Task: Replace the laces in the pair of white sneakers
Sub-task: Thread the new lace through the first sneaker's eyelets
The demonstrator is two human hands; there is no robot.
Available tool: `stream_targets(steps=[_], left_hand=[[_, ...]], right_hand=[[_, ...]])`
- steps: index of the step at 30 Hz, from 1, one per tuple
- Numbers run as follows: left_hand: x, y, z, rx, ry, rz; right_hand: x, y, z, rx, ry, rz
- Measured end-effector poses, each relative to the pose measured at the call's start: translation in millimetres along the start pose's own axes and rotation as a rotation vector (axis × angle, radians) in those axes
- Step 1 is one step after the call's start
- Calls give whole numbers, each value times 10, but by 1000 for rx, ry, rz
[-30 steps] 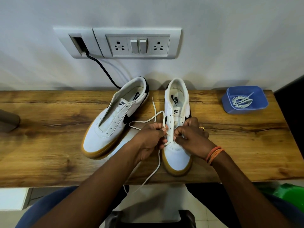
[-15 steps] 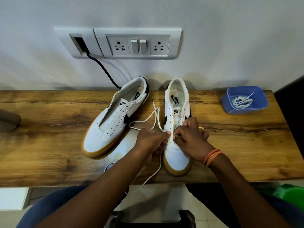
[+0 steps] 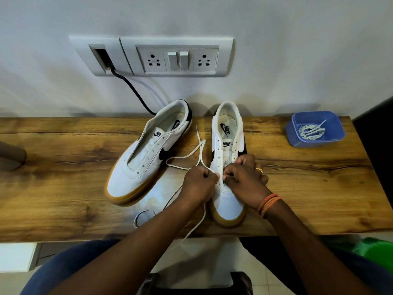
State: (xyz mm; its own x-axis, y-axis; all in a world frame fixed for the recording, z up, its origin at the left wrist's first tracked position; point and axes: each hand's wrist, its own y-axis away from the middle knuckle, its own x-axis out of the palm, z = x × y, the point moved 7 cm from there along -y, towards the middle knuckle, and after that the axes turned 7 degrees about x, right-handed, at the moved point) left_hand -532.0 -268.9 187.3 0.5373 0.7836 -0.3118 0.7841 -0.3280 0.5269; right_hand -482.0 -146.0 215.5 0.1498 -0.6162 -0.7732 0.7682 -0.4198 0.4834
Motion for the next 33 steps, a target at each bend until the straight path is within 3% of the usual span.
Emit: stream_targets(steps=[10, 12, 17, 24, 33], left_hand=[[-3, -47, -229, 473, -298, 88], [-6, -44, -202, 418, -206, 123], [50, -30, -6, 75, 195, 191], [32, -19, -21, 63, 96, 145], [-20, -24, -48, -25, 15, 124]], right_hand=[[16, -16, -40, 11, -101, 39], [30, -28, -52, 0, -113, 58], [61, -79, -98, -29, -87, 80], [-226, -104, -59, -200, -249, 76], [-349, -87, -70, -169, -352, 49]])
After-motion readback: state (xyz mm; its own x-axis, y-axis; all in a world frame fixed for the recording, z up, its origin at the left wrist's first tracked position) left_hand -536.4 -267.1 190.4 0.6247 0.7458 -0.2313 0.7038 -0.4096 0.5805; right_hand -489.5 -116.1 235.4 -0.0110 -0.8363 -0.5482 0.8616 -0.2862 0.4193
